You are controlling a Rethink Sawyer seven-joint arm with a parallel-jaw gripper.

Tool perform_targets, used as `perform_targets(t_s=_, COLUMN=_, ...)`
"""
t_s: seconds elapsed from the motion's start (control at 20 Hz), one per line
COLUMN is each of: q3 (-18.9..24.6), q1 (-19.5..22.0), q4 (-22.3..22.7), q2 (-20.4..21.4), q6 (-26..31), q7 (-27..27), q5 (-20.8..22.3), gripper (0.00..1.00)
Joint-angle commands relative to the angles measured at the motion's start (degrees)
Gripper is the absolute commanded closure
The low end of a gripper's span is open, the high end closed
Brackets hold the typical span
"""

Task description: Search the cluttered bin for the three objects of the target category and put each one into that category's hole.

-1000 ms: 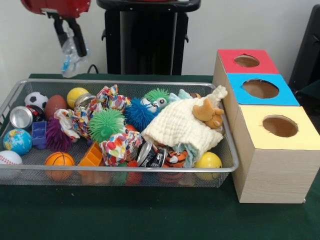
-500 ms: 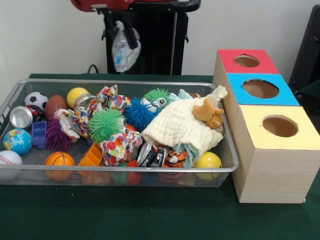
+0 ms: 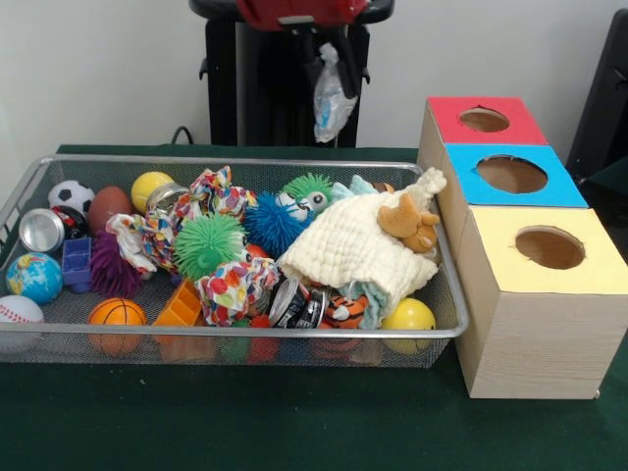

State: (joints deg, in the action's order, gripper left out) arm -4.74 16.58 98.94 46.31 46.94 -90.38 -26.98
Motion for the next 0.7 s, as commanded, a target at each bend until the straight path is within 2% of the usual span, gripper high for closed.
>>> perform_targets(t_s=0.05, q3=4.44, q1=-3.6, q4=12.26, q2=-0.04, q6=-11.09, q7=-11.43, q5=-3.21, gripper=1.0)
perform_targets(t_s=0.35, q3=6.54, q1=-4.79, q4=16.21, q2=-0.94, q6=-19.3, q7=-11.68, q5=-5.68, gripper=1.0)
perform_targets(t_s=0.7, q3=6.56, q1=-7.56, q4=17.34, q2=-0.45, q6=-21.39, q7=-14.05, q5=-6.79, gripper=1.0)
